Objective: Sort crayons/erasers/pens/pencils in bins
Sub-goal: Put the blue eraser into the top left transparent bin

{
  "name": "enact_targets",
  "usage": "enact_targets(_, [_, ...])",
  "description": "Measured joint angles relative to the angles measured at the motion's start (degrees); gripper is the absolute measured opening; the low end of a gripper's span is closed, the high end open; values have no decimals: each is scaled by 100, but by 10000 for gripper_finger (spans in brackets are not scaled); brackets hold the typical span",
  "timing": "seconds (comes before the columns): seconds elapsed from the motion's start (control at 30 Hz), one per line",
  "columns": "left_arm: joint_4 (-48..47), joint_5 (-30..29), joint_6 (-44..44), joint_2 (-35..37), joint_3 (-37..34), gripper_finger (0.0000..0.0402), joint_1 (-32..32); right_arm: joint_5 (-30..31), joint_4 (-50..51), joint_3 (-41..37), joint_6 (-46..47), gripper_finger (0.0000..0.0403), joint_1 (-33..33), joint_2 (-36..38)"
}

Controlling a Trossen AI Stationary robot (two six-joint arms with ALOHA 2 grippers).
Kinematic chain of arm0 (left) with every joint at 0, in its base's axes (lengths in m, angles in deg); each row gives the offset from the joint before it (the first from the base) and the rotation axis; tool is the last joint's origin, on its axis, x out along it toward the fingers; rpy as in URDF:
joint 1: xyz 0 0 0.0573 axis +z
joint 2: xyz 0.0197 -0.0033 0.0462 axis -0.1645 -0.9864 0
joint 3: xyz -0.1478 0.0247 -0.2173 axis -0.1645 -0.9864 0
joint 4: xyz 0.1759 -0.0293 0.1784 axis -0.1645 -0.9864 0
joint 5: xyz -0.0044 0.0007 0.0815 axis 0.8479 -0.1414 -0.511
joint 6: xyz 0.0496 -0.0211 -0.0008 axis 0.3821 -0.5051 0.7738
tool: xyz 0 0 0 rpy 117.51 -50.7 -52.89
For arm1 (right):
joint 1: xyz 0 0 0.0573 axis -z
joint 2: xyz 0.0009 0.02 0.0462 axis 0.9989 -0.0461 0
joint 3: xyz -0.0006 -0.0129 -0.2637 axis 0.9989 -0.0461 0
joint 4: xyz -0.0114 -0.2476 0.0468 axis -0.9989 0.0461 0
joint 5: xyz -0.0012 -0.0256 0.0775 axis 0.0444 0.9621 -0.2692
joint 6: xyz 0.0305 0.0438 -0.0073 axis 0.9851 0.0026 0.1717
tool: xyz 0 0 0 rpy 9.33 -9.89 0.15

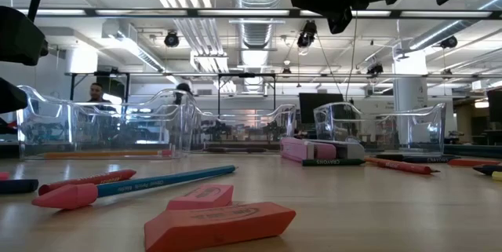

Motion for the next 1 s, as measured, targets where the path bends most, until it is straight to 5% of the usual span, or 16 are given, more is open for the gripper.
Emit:
enact_targets(0.33, [-85, -84, 4, 373, -11, 1, 5, 0, 2, 0, -1, 127, 0, 0])
enact_targets(0.63, [-1497, -320, 20, 737, 527, 1, 11, 0, 11, -1, -2, 127, 0, 0])
enact_targets(1.0, [-1470, -377, 157, 746, 704, 0, 11, 0, 11, -2, -1, 127, 2, 0])
